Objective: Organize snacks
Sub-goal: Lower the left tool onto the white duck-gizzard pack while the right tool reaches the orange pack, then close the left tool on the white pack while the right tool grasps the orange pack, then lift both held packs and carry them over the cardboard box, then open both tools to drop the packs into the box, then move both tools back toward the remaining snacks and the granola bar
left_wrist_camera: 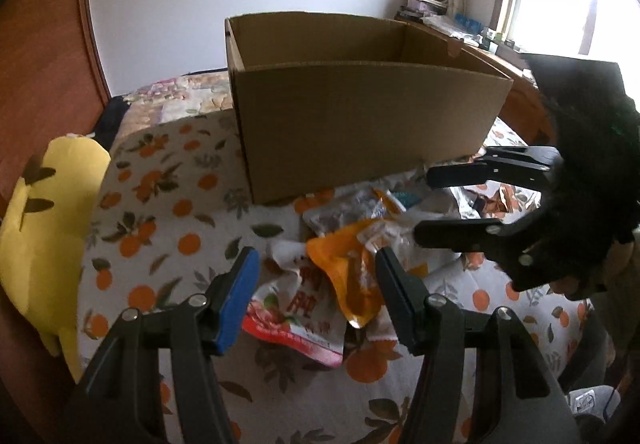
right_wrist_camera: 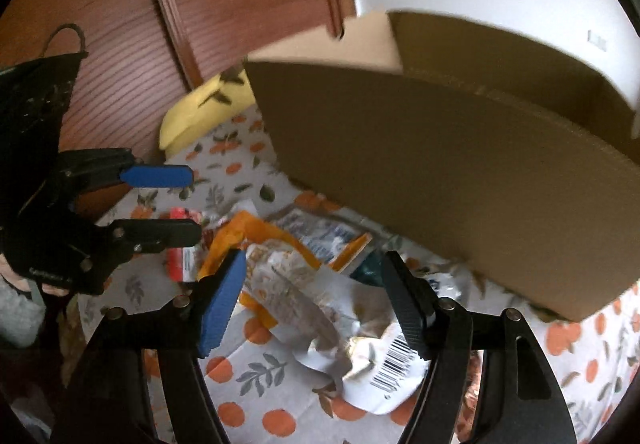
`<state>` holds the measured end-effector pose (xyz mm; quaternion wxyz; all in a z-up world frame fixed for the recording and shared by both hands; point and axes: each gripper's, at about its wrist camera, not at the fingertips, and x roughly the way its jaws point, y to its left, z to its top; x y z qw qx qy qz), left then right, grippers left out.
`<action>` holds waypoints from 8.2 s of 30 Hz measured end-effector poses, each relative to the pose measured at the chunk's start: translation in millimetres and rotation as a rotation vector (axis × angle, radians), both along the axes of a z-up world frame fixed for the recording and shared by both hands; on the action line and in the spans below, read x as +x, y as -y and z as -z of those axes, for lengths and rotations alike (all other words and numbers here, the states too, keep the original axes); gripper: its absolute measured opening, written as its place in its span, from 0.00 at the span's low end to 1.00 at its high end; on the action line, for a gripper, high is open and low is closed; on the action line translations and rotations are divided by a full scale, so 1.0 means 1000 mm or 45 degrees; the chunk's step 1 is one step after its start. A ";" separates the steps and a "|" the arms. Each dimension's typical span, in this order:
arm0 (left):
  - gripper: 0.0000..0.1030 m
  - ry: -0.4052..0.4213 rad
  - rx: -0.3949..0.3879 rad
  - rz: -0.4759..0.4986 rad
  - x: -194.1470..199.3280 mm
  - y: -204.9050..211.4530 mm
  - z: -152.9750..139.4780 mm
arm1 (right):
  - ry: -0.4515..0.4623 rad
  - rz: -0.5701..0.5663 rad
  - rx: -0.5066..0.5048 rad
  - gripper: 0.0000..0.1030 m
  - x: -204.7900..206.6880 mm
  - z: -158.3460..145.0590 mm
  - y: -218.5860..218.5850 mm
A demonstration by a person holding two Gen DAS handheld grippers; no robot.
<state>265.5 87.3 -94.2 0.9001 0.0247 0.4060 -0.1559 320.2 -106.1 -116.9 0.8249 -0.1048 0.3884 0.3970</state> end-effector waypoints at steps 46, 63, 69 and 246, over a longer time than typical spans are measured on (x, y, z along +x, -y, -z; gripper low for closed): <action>0.59 -0.096 0.294 -0.021 0.012 0.016 0.041 | 0.063 0.083 -0.167 0.60 -0.039 0.033 0.015; 0.55 -0.248 0.217 -0.053 0.037 0.013 0.039 | 0.003 0.085 -0.072 0.58 -0.037 0.030 0.025; 0.50 -0.205 0.267 -0.027 0.029 0.025 0.038 | -0.012 0.085 -0.047 0.58 -0.037 0.030 0.027; 0.52 -0.036 0.092 -0.012 -0.014 0.063 0.039 | 0.088 0.687 -0.111 0.77 -0.074 0.020 0.197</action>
